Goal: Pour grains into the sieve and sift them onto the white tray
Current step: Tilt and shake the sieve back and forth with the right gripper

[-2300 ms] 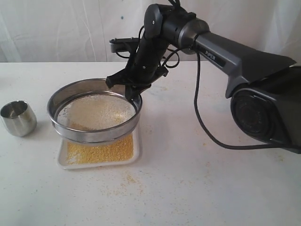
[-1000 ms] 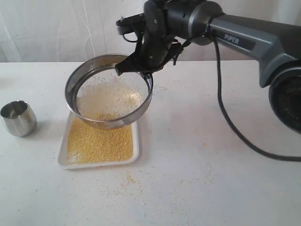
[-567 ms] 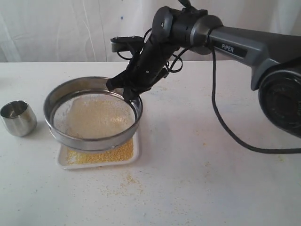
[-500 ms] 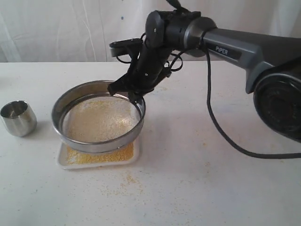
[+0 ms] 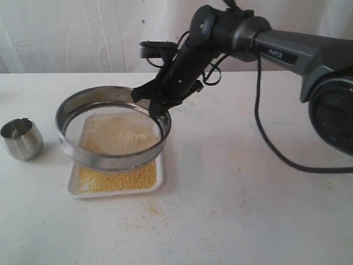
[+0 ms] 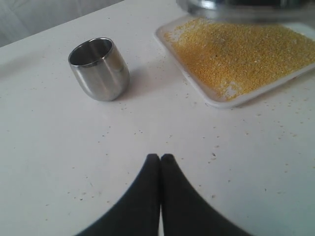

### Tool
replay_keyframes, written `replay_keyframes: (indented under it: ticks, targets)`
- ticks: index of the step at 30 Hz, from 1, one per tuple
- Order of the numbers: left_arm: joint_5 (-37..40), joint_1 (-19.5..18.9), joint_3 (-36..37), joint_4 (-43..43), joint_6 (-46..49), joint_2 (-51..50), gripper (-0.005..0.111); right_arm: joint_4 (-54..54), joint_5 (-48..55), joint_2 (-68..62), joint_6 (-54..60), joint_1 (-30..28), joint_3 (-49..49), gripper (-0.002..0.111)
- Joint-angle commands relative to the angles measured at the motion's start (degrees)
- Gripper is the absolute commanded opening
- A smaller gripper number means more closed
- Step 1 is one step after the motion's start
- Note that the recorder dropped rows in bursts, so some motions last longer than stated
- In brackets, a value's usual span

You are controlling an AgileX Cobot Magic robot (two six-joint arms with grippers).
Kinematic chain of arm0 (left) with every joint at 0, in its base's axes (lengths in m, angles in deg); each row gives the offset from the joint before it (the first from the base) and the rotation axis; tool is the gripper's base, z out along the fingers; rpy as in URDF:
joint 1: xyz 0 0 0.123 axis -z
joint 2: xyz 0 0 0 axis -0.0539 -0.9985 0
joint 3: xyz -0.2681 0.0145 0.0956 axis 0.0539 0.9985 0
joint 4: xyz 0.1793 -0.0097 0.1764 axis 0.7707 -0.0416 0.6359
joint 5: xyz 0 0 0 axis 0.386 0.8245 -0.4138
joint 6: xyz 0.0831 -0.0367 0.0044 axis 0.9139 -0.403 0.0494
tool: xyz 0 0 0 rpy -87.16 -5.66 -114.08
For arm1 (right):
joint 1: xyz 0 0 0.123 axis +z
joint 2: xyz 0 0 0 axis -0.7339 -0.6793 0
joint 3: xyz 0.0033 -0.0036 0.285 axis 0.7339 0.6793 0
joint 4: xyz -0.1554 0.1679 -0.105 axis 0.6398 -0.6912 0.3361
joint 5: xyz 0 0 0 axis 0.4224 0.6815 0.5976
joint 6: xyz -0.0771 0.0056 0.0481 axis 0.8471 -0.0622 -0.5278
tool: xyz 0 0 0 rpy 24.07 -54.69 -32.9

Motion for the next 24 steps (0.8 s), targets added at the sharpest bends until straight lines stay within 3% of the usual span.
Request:
replay_keyframes:
  ticks: [1, 5, 9, 14, 17, 19, 20, 21, 22, 24]
  targets:
    - [0.1, 0.3, 0.2, 0.0, 0.0, 0.3, 0.000, 31.4, -3.4, 1.1, -27.5, 2.0, -1.6, 0.000]
    - [0.1, 0.3, 0.2, 0.0, 0.0, 0.3, 0.000, 3.3, 9.4, 1.1, -1.8, 0.1, -4.1, 0.000]
    - [0.1, 0.3, 0.2, 0.0, 0.0, 0.3, 0.000, 5.7, 12.6, 2.3, -1.6, 1.1, -5.3, 0.000]
    - [0.1, 0.3, 0.2, 0.0, 0.0, 0.3, 0.000, 8.4, 12.7, 3.0, -4.8, -2.3, -4.7, 0.000]
    - [0.1, 0.3, 0.2, 0.0, 0.0, 0.3, 0.000, -3.7, 12.7, 3.8, -2.2, -1.9, -3.5, 0.000]
    - [0.1, 0.3, 0.2, 0.0, 0.0, 0.3, 0.000, 5.4, 12.7, 3.7, 1.4, 1.0, -3.5, 0.000]
    - [0.1, 0.3, 0.2, 0.0, 0.0, 0.3, 0.000, 25.0, 12.7, 2.0, -12.6, 0.2, -3.5, 0.000]
    - [0.1, 0.3, 0.2, 0.0, 0.0, 0.3, 0.000, 26.8, 12.7, 1.5, -16.9, -1.1, -3.0, 0.000]
    - [0.1, 0.3, 0.2, 0.0, 0.0, 0.3, 0.000, 10.2, 12.7, 1.4, -11.3, -3.3, -1.9, 0.000]
    - [0.1, 0.3, 0.2, 0.0, 0.0, 0.3, 0.000, -8.6, 12.7, 1.4, 1.3, -1.0, -1.4, 0.000]
